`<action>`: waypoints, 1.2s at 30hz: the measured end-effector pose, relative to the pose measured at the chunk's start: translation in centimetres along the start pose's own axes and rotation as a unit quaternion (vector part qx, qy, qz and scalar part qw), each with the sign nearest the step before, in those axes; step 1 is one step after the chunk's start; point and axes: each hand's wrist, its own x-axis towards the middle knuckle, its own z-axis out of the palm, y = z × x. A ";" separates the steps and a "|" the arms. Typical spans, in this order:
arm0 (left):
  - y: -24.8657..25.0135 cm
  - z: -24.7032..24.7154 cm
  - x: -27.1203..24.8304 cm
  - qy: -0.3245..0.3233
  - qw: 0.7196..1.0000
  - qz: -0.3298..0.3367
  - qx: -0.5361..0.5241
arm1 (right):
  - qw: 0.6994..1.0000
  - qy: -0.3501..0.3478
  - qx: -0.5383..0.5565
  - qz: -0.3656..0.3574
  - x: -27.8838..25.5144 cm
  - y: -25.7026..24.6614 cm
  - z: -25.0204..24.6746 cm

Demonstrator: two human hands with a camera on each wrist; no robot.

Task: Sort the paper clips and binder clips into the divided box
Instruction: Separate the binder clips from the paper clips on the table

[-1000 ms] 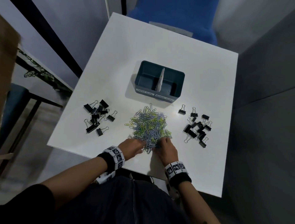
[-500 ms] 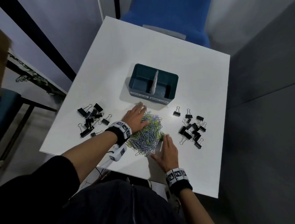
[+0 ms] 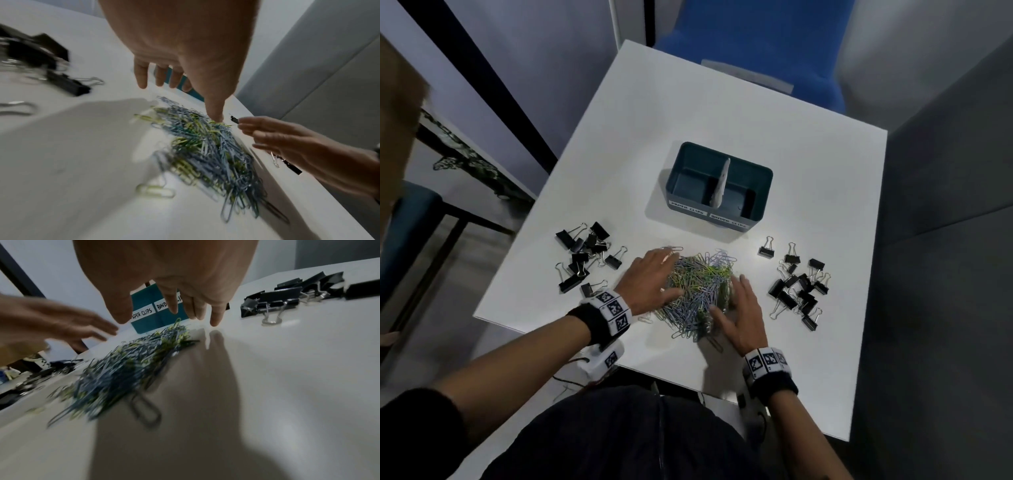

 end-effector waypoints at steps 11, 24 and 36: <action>-2.2 2.2 0.6 -0.069 0.997 0.023 0.002 | 0.983 -0.145 -0.109 -0.017 7.0 -1.8 1.1; -1.9 0.7 -2.2 -0.028 0.999 0.023 -0.010 | 0.996 -0.055 -0.068 0.001 0.3 -0.3 -1.4; -0.7 2.5 -3.7 -0.063 0.997 -0.046 -0.028 | 0.983 -0.106 -0.132 0.069 -1.0 -0.6 1.5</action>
